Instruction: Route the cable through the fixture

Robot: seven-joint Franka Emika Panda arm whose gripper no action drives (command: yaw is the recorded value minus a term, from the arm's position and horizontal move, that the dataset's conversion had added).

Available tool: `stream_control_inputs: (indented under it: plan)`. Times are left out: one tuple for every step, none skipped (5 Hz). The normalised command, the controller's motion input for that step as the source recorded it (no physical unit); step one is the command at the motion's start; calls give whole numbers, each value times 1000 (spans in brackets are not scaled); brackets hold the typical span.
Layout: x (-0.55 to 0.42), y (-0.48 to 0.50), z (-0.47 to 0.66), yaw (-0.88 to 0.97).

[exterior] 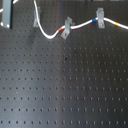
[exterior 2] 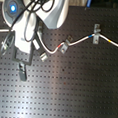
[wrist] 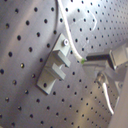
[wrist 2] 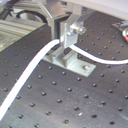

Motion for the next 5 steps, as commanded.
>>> stream_control_inputs:
  plan:
    - [-17, -102, 249, -868]
    - [128, -402, 4, -631]
    - [462, -431, -267, -340]
    - [552, -369, -297, -220]
    - [10, -28, 156, -148]
